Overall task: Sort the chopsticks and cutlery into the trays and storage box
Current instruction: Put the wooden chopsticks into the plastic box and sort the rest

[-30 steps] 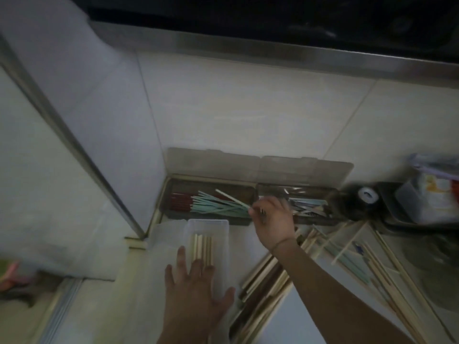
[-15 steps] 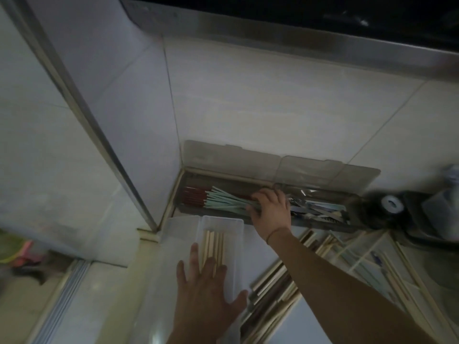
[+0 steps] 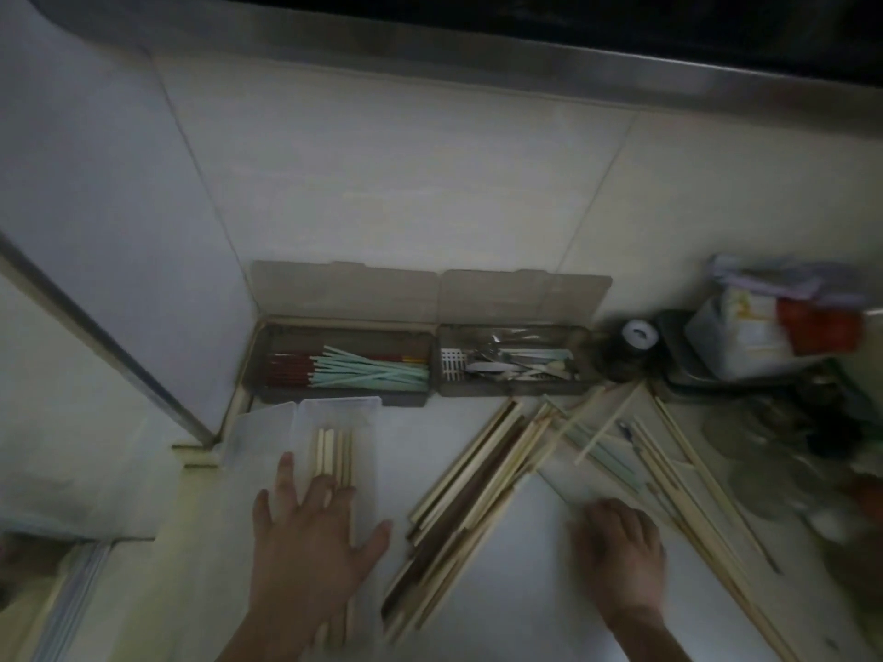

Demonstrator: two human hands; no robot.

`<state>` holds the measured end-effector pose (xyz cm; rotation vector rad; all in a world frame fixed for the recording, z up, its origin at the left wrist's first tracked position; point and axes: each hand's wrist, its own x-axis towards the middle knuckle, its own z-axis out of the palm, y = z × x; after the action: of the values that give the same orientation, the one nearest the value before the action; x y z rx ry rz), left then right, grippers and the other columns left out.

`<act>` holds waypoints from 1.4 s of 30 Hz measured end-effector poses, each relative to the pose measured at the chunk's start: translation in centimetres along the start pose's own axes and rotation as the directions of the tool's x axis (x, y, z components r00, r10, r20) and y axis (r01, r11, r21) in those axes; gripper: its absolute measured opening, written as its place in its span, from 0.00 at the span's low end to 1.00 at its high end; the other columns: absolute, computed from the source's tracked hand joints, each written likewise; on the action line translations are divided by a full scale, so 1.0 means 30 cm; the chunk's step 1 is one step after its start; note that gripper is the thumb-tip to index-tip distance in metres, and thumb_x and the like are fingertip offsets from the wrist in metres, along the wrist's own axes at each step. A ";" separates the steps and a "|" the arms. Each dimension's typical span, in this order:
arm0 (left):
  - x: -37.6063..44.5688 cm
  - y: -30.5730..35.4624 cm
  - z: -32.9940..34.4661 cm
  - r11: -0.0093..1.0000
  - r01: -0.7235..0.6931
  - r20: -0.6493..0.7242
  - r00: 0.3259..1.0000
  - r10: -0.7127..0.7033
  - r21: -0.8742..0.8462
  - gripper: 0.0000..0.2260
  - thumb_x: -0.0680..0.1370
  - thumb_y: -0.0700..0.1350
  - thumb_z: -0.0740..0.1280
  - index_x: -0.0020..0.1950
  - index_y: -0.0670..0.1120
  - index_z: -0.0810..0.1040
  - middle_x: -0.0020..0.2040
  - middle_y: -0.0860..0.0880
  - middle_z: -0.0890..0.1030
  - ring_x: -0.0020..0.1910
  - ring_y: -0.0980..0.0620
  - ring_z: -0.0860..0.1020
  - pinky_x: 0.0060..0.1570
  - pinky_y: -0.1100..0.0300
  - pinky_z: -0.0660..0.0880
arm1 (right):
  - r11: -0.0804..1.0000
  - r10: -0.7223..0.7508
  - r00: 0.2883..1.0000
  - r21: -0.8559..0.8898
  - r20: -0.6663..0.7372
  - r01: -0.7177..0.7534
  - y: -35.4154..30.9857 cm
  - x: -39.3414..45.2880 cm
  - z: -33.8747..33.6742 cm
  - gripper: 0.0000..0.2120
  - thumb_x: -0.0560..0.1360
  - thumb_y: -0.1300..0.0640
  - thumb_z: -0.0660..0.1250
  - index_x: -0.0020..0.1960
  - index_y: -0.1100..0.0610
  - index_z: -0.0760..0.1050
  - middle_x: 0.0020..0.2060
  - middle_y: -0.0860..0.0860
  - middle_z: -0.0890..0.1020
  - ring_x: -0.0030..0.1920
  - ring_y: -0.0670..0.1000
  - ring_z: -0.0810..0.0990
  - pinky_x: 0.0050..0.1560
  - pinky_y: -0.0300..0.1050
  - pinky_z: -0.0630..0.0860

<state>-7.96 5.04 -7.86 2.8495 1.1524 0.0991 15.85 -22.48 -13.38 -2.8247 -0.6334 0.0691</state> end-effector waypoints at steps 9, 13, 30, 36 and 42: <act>-0.003 0.005 0.005 1.000 0.000 -0.047 0.999 0.001 0.009 0.27 0.68 0.70 0.57 0.46 0.52 0.85 0.53 0.48 0.83 0.70 0.32 0.64 0.57 0.33 0.69 | 0.985 0.115 0.988 0.142 -0.108 -0.099 0.055 -0.102 -0.030 0.14 0.70 0.45 0.56 0.45 0.48 0.77 0.46 0.52 0.82 0.52 0.57 0.70 0.48 0.53 0.71; -0.007 0.006 0.006 1.000 -0.004 -0.058 0.998 0.005 0.006 0.28 0.69 0.70 0.57 0.47 0.51 0.85 0.53 0.48 0.83 0.70 0.32 0.65 0.58 0.33 0.69 | 0.945 0.125 0.988 0.315 -0.093 -0.090 0.087 -0.115 -0.074 0.07 0.75 0.47 0.55 0.51 0.46 0.67 0.35 0.53 0.79 0.39 0.62 0.78 0.41 0.49 0.67; 0.011 0.009 -0.007 0.998 0.030 -0.023 0.999 -0.031 -0.063 0.29 0.63 0.72 0.63 0.47 0.50 0.85 0.53 0.47 0.83 0.70 0.34 0.67 0.58 0.32 0.68 | 0.715 -0.567 0.823 0.492 -0.005 0.496 -0.822 0.373 -0.117 0.07 0.75 0.62 0.61 0.49 0.51 0.71 0.41 0.53 0.79 0.40 0.56 0.78 0.39 0.47 0.72; 0.015 -0.003 -0.012 0.997 0.043 -0.012 0.999 -0.044 -0.058 0.29 0.64 0.72 0.64 0.47 0.50 0.84 0.55 0.47 0.82 0.70 0.34 0.67 0.58 0.31 0.69 | 0.736 -0.675 0.667 0.221 0.316 0.640 -0.986 0.535 -0.007 0.24 0.63 0.75 0.64 0.56 0.59 0.76 0.55 0.59 0.76 0.57 0.58 0.73 0.57 0.45 0.72; 0.017 0.005 -0.015 0.996 0.038 -0.016 0.999 -0.039 -0.082 0.29 0.63 0.72 0.65 0.48 0.50 0.84 0.55 0.46 0.82 0.71 0.34 0.68 0.58 0.30 0.69 | 0.712 -0.682 0.624 0.154 0.380 0.685 -1.001 0.581 0.050 0.25 0.66 0.74 0.62 0.61 0.61 0.76 0.60 0.58 0.76 0.63 0.58 0.70 0.61 0.42 0.68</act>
<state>-7.52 5.30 -7.37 2.7599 1.1777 0.1660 19.03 11.58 -7.26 -2.3618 -1.7701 0.5328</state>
